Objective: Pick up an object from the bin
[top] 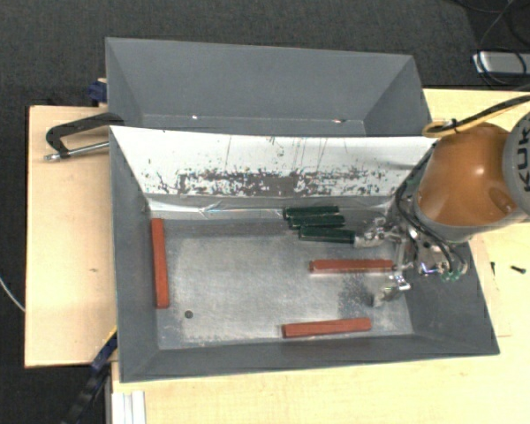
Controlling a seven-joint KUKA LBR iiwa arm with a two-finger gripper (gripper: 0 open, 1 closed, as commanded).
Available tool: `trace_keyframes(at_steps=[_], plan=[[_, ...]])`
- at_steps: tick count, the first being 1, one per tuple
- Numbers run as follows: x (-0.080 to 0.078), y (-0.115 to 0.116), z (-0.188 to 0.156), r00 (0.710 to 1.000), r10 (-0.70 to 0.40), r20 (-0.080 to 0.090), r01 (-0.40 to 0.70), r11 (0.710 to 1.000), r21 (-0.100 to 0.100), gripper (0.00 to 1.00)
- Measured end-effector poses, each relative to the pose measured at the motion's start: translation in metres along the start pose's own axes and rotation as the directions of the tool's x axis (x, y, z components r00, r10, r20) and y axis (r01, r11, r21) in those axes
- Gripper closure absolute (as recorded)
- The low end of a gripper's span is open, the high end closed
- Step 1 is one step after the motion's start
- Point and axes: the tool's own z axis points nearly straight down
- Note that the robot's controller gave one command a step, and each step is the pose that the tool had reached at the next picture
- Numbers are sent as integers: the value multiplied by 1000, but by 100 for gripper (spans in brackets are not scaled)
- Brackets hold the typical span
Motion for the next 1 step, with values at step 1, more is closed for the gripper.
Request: trace_keyframes(at_steps=[1], plan=[[-1,-2,-2,1000,4,6,-4,1000,1,100]])
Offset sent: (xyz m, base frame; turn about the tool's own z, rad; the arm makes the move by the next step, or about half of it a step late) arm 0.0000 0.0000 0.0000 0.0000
